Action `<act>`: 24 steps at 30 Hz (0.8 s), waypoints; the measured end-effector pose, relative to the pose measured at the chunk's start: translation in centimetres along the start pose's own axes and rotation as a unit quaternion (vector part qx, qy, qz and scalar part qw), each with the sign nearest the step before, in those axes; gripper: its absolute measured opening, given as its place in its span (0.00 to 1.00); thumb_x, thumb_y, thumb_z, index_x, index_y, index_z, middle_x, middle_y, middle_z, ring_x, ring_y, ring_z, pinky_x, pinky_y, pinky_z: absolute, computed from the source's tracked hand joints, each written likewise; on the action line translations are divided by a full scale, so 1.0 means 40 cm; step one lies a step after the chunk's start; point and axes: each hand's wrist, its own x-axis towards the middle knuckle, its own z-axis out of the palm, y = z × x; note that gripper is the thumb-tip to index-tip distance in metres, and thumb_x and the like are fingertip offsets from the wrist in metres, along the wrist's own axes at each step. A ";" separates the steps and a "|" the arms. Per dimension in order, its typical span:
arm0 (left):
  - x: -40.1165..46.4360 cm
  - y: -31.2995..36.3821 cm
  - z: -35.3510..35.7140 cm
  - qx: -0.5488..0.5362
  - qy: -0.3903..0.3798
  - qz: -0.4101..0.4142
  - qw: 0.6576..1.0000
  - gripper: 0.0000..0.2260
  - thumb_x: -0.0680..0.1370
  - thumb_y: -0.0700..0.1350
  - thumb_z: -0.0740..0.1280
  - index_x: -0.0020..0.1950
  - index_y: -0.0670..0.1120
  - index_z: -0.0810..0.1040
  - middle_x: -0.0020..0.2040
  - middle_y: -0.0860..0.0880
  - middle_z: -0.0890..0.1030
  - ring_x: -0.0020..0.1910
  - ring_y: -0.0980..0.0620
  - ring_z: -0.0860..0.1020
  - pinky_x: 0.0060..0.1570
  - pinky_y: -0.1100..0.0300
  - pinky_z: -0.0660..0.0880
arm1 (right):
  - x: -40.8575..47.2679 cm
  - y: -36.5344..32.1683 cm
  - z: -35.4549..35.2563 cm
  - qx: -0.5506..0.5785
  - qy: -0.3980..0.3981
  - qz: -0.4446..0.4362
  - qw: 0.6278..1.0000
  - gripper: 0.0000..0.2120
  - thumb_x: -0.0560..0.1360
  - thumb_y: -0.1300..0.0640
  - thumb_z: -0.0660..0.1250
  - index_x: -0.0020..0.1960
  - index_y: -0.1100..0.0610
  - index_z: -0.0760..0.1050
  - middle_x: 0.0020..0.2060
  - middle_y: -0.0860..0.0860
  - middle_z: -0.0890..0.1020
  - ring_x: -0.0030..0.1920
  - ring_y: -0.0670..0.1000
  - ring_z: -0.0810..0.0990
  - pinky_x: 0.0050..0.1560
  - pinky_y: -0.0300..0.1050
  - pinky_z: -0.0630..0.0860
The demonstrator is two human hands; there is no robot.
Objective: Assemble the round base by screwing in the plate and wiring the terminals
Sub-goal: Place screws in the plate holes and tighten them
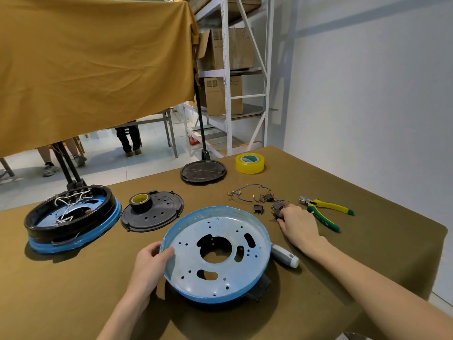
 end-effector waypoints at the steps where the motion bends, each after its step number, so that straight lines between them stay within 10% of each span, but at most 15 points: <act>1: 0.005 -0.002 -0.002 0.014 0.009 0.015 1.000 0.09 0.81 0.44 0.70 0.60 0.51 0.77 0.52 0.53 0.80 0.51 0.53 0.77 0.37 0.63 0.74 | -0.004 -0.003 -0.001 -0.011 -0.005 0.006 1.000 0.11 0.82 0.49 0.65 0.58 0.54 0.81 0.52 0.52 0.81 0.51 0.56 0.83 0.47 0.50 0.80; 6: 0.053 0.028 -0.022 0.082 0.029 0.080 0.993 0.12 0.79 0.43 0.73 0.62 0.47 0.83 0.51 0.55 0.82 0.59 0.50 0.80 0.43 0.62 0.78 | -0.012 -0.039 -0.012 0.146 0.052 0.042 0.987 0.13 0.83 0.48 0.64 0.50 0.54 0.83 0.45 0.50 0.84 0.44 0.51 0.81 0.43 0.50 0.79; 10: 0.027 0.108 0.001 0.179 0.101 0.234 0.950 0.10 0.79 0.47 0.73 0.60 0.48 0.83 0.51 0.55 0.84 0.52 0.56 0.82 0.56 0.55 0.80 | -0.015 -0.111 -0.060 0.421 -0.125 0.042 0.897 0.26 0.82 0.38 0.60 0.42 0.60 0.78 0.29 0.49 0.81 0.31 0.47 0.77 0.34 0.47 0.73; 13: -0.073 0.141 0.064 0.238 -0.080 0.298 0.921 0.07 0.79 0.59 0.68 0.51 0.59 0.82 0.46 0.63 0.83 0.49 0.63 0.80 0.49 0.66 0.77 | -0.023 -0.132 -0.075 0.377 -0.223 0.016 0.899 0.10 0.78 0.53 0.65 0.48 0.60 0.79 0.38 0.55 0.85 0.36 0.56 0.82 0.35 0.46 0.75; 16: -0.161 0.131 0.123 0.332 -0.243 0.299 0.861 0.23 0.73 0.75 0.63 0.55 0.61 0.82 0.51 0.66 0.81 0.52 0.65 0.78 0.49 0.68 0.75 | -0.026 -0.136 -0.097 0.395 -0.232 0.051 0.888 0.07 0.76 0.63 0.64 0.43 0.62 0.79 0.25 0.52 0.75 0.24 0.52 0.72 0.26 0.39 0.67; 20: -0.179 0.142 0.130 0.413 -0.172 0.407 0.796 0.22 0.75 0.71 0.65 0.62 0.60 0.80 0.55 0.65 0.78 0.54 0.63 0.75 0.55 0.65 0.75 | -0.024 -0.152 -0.150 0.430 -0.216 0.089 0.872 0.09 0.77 0.64 0.65 0.45 0.68 0.80 0.19 0.51 0.70 0.17 0.50 0.66 0.21 0.38 0.65; 24: -0.170 0.176 0.077 0.293 -0.116 0.448 0.836 0.15 0.79 0.61 0.64 0.57 0.57 0.85 0.49 0.63 0.84 0.53 0.62 0.78 0.55 0.61 0.77 | -0.015 -0.158 -0.201 0.535 -0.181 0.091 0.820 0.18 0.81 0.49 0.64 0.42 0.62 0.80 0.24 0.51 0.72 0.22 0.48 0.67 0.24 0.38 0.63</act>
